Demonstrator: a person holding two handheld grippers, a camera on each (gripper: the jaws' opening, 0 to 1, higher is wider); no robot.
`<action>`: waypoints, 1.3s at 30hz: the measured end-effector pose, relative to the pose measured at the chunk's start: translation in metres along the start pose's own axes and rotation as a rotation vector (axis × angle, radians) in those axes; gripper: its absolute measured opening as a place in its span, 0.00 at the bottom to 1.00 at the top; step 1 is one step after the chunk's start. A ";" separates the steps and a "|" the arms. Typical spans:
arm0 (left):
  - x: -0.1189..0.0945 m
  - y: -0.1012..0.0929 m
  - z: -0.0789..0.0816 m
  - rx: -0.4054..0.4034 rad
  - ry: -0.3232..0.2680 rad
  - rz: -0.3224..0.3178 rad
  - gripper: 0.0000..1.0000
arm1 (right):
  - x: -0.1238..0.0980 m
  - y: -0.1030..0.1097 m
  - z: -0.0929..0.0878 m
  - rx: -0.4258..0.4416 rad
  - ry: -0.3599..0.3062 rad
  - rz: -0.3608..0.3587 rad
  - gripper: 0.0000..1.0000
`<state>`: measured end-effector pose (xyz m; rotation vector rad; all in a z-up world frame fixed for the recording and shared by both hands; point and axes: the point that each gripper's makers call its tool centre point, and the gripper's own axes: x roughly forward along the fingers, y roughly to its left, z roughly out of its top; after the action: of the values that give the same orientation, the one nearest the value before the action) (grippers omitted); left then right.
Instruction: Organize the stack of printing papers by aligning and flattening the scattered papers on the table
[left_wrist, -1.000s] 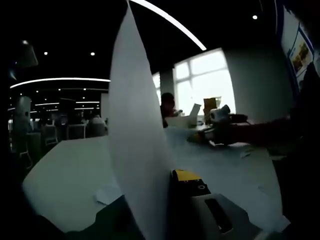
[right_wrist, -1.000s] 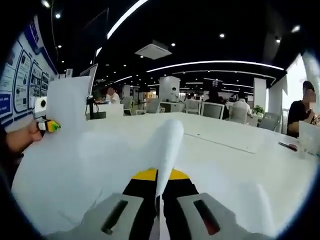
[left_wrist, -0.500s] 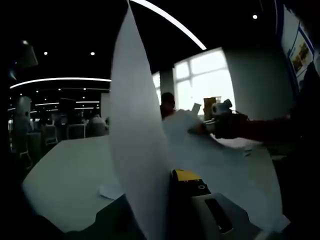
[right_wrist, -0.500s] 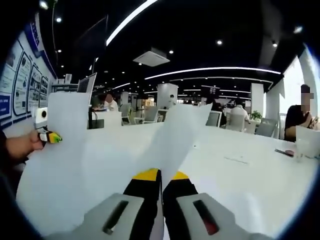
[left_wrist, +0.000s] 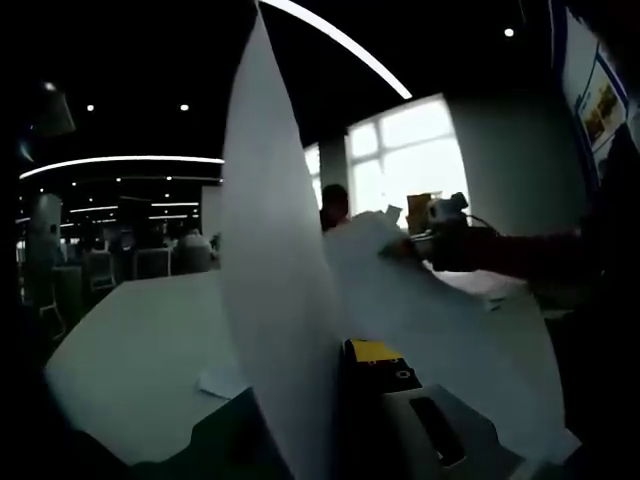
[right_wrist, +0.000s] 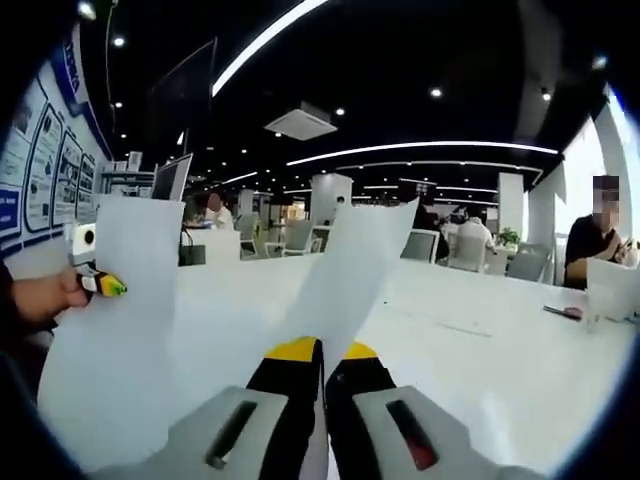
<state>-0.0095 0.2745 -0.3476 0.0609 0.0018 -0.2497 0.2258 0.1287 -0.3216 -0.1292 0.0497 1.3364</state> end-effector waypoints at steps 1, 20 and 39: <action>0.000 0.000 0.000 0.000 0.000 0.000 0.07 | -0.001 0.001 0.003 -0.003 -0.007 -0.002 0.00; 0.000 0.001 0.000 0.001 0.001 0.001 0.07 | -0.014 -0.006 0.041 -0.053 -0.095 -0.043 0.00; 0.000 -0.001 0.000 0.003 0.002 0.001 0.07 | -0.025 -0.011 0.065 -0.082 -0.137 -0.065 0.00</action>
<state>-0.0096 0.2738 -0.3479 0.0645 0.0036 -0.2489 0.2278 0.1097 -0.2539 -0.1071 -0.1241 1.2793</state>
